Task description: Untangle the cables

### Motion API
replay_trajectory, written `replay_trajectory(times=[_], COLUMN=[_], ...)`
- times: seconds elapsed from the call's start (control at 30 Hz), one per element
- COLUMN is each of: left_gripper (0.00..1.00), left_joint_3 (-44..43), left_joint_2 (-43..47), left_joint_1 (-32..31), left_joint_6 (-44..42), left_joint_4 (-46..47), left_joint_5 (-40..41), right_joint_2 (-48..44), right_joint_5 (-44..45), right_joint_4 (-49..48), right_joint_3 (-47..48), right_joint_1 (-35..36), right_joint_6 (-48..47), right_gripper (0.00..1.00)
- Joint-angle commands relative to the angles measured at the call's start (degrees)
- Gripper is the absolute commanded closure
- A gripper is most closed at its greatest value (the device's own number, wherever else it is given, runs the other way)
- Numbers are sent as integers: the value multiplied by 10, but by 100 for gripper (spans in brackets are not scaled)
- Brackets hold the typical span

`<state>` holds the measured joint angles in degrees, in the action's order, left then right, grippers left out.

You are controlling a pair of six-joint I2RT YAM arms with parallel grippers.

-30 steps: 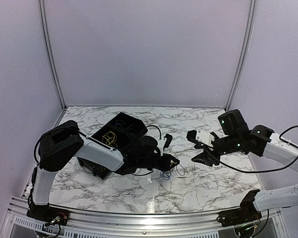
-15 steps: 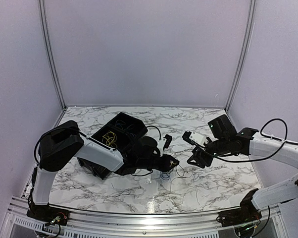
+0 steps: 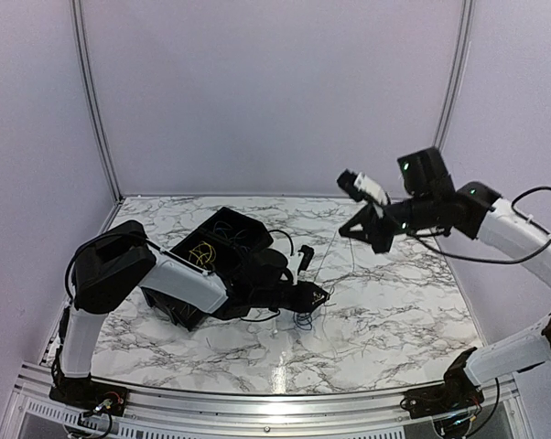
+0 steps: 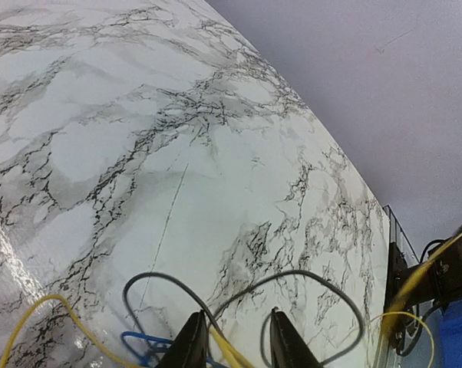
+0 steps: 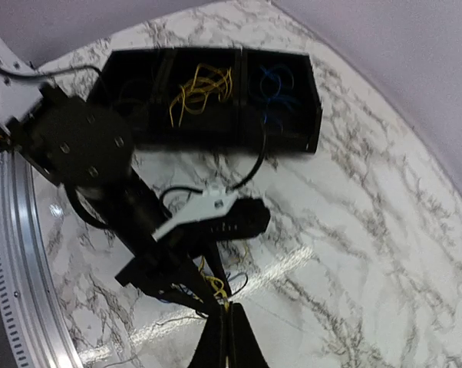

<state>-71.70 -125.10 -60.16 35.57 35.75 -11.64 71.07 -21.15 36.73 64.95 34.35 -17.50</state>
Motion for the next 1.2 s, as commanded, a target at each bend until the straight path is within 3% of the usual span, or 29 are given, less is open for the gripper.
replay_trajectory(times=[0.0,0.3,0.5,0.6,0.83,1.17], left_gripper=[71,76,77,74,51,43], left_joint_3=[10,-3,-1,8,48,152], left_joint_2=[-16,-39,-41,-26,69,238], left_joint_1=[5,5,7,7,7,5], left_joint_6=[-8,-11,-10,-18,-41,-70], left_joint_4=[4,4,4,4,5,14], left_joint_5=[-12,-33,-39,-35,18,111], right_joint_2=[-2,116,166,166,137,138], right_joint_5=[-66,-20,9,9,-3,8], right_joint_4=[58,82,28,4,-55,-86], right_joint_3=[224,602,729,712,601,539], right_joint_1=[-3,-5,-5,-5,-5,-5], right_joint_6=[9,-12,-7,-12,5,-4], right_gripper=[100,100,100,100,100,100])
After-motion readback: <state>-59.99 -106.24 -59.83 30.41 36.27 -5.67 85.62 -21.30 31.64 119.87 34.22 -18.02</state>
